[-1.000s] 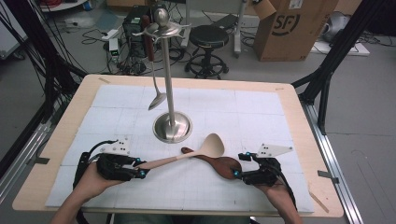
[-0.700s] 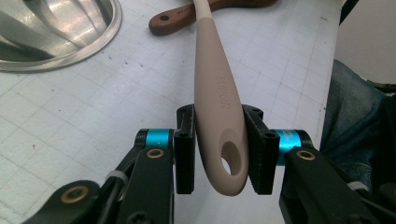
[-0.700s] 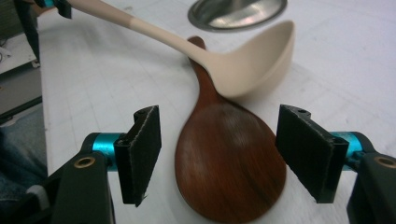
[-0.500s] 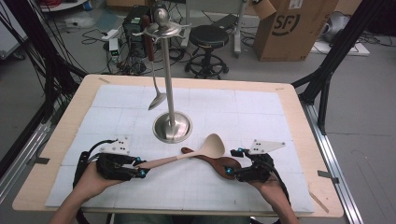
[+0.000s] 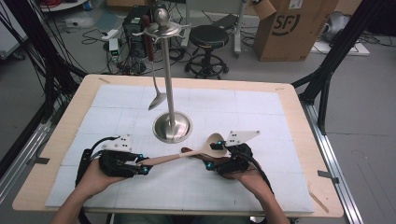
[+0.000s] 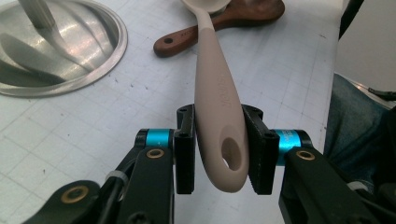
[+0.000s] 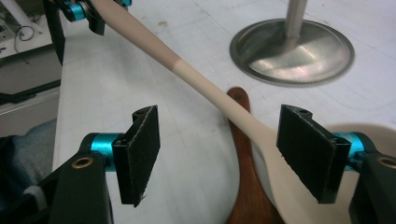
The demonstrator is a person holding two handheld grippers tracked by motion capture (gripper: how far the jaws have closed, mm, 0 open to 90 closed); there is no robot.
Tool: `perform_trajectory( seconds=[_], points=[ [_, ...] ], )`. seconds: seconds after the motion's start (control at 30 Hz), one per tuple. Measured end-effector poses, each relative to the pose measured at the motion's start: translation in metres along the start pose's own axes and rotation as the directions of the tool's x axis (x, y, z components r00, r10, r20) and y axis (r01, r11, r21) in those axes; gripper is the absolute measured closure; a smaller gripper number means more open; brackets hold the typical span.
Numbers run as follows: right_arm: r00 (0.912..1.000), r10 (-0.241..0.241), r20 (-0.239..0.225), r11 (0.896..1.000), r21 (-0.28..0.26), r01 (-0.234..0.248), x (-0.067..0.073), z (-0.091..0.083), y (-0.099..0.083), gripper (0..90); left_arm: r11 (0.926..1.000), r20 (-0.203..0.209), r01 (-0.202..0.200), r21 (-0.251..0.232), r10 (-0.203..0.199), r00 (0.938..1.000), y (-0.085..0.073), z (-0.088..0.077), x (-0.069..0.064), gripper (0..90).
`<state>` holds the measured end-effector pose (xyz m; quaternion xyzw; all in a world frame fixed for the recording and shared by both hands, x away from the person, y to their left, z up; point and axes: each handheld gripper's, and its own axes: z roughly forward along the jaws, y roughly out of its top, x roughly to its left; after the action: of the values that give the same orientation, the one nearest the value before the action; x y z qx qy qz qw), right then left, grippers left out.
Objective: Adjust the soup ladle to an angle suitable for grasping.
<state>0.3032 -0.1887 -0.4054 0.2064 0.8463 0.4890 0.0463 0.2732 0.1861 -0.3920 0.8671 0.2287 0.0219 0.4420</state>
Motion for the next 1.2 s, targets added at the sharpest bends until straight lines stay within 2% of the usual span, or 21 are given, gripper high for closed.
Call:
perform_trajectory(
  seconds=[0.17,0.43,0.6,0.87,0.9,1.0,1.1,1.2],
  points=[
    [0.9996,-0.008,-0.028,1.000,0.004,0.008,-0.001,0.011,0.010,29.6,1.0000,0.001,0.000,-0.007,0.000,1.0000,0.004,0.003,0.000,68.4],
    [0.9973,-0.023,-0.070,0.999,0.042,0.026,-0.001,0.031,0.023,29.8,0.9999,0.000,-0.001,-0.012,0.001,1.0000,0.009,0.006,-0.002,68.5],
    [0.9940,-0.039,-0.102,0.996,0.076,0.047,-0.001,0.045,0.028,30.6,0.9999,-0.001,-0.010,-0.010,0.010,1.0000,0.014,0.008,-0.002,68.4],
    [0.9918,-0.044,-0.120,0.992,0.113,0.058,-0.002,0.061,0.032,33.4,0.9998,-0.003,-0.008,-0.016,0.008,1.0000,0.019,0.011,-0.005,68.4],
    [0.9900,-0.039,-0.136,0.992,0.117,0.055,-0.004,0.063,0.031,34.0,0.9998,-0.005,-0.010,-0.014,0.010,0.9999,0.020,0.011,-0.005,68.4],
    [0.9896,-0.032,-0.140,0.988,0.147,0.053,-0.006,0.068,0.029,36.5,0.9998,-0.005,-0.014,-0.016,0.014,0.9999,0.023,0.012,-0.006,68.4],
    [0.9890,-0.043,-0.141,0.985,0.159,0.065,-0.008,0.069,0.028,43.4,0.9996,-0.008,-0.021,-0.019,0.021,0.9998,0.026,0.013,-0.007,68.3],
    [0.9892,-0.054,-0.137,0.987,0.144,0.074,-0.009,0.068,0.029,50.6,0.9992,-0.010,-0.026,-0.029,0.026,0.9996,0.028,0.013,-0.008,68.3]
  ],
)
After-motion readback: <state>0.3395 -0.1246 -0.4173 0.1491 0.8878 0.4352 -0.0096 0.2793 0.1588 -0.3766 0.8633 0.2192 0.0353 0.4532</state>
